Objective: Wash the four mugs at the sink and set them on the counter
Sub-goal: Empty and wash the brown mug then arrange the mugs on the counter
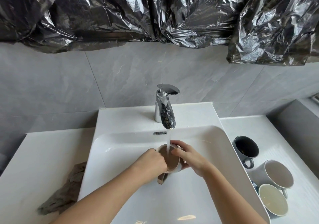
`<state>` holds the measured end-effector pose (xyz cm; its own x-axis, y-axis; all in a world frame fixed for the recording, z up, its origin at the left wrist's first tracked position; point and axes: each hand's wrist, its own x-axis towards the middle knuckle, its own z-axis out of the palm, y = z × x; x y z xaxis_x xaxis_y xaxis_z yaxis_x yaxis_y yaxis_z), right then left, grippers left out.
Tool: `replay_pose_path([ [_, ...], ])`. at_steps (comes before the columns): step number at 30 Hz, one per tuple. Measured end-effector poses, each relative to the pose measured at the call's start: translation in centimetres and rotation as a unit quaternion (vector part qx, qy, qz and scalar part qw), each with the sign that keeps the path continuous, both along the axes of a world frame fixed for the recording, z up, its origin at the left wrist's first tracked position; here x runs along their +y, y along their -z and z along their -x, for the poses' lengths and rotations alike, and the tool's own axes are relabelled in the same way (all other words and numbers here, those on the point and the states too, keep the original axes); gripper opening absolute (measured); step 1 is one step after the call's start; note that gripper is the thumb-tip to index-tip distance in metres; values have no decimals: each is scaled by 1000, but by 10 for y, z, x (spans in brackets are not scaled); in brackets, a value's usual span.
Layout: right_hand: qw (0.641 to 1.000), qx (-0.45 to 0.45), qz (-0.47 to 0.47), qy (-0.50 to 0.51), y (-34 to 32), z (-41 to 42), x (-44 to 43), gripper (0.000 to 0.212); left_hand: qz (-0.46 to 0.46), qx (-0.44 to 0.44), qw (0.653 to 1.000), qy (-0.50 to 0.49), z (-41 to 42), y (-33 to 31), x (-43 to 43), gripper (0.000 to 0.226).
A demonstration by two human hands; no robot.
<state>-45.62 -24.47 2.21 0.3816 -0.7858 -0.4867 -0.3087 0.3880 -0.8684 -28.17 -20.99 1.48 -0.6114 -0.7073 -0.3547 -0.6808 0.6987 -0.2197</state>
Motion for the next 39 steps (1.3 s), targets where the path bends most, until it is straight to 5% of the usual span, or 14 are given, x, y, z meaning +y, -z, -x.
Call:
replay_pose_path([
  [7,981,-139,-39,131,19,-4,26,73,32,93,994,-52,8,3,11,36],
  [10,991,-79,-21,102,11,-3,19,68,73,69,995,-25,-1,11,5,28],
  [14,1000,11,-1,22,-5,-6,6,65,89,32,995,-24,-7,2,-1,47],
  [17,1000,14,8,11,-8,-8,7,67,68,-22,997,-32,2,10,-1,34],
  [26,965,-143,-12,221,25,-3,38,98,18,159,976,-150,14,12,15,49],
  [31,952,-166,-8,259,26,-12,38,89,14,204,966,-158,23,12,22,41],
  [36,979,-96,0,182,15,-5,27,74,26,95,995,-24,-2,1,7,40],
  [39,975,-109,0,191,16,-6,26,76,52,54,997,-35,-4,-16,4,32],
])
